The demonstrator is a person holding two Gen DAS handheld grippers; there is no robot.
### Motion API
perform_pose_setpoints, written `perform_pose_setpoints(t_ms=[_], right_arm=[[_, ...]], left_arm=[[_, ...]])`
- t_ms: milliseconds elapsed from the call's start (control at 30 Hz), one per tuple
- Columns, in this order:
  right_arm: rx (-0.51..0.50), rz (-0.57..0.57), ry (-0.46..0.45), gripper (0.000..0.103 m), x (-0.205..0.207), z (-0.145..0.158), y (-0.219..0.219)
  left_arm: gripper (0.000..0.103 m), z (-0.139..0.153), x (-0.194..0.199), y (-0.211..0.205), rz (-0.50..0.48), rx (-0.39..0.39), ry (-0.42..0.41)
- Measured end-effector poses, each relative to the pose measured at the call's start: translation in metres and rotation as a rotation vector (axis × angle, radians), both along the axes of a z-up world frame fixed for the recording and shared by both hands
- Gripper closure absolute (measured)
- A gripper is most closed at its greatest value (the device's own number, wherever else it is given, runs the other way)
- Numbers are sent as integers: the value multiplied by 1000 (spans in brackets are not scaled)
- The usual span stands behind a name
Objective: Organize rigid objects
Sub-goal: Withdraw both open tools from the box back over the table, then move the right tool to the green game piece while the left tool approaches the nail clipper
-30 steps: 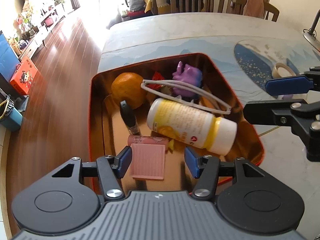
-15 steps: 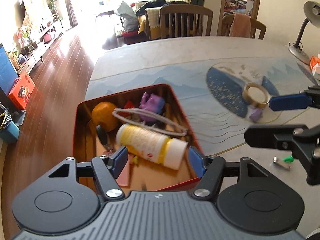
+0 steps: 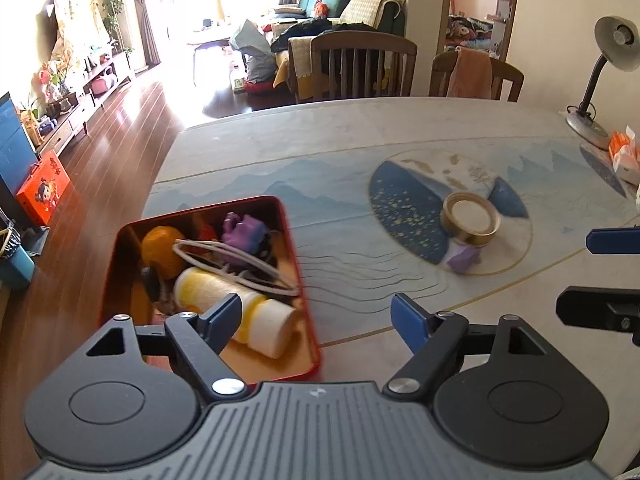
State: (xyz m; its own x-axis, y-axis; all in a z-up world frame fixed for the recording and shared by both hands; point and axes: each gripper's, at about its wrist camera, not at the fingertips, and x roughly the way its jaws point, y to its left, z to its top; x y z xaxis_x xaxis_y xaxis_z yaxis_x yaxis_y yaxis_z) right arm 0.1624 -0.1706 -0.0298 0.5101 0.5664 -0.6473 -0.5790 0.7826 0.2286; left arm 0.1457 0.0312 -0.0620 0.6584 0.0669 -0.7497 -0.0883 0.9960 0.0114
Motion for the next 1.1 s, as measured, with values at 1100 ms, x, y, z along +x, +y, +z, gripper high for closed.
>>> perform_pose_setpoints(t_ms=[1100], right_arm=[[-149,169,120,4,62,-69,-93]], left_arm=[[21,-76,9,-157,-315,47,117]])
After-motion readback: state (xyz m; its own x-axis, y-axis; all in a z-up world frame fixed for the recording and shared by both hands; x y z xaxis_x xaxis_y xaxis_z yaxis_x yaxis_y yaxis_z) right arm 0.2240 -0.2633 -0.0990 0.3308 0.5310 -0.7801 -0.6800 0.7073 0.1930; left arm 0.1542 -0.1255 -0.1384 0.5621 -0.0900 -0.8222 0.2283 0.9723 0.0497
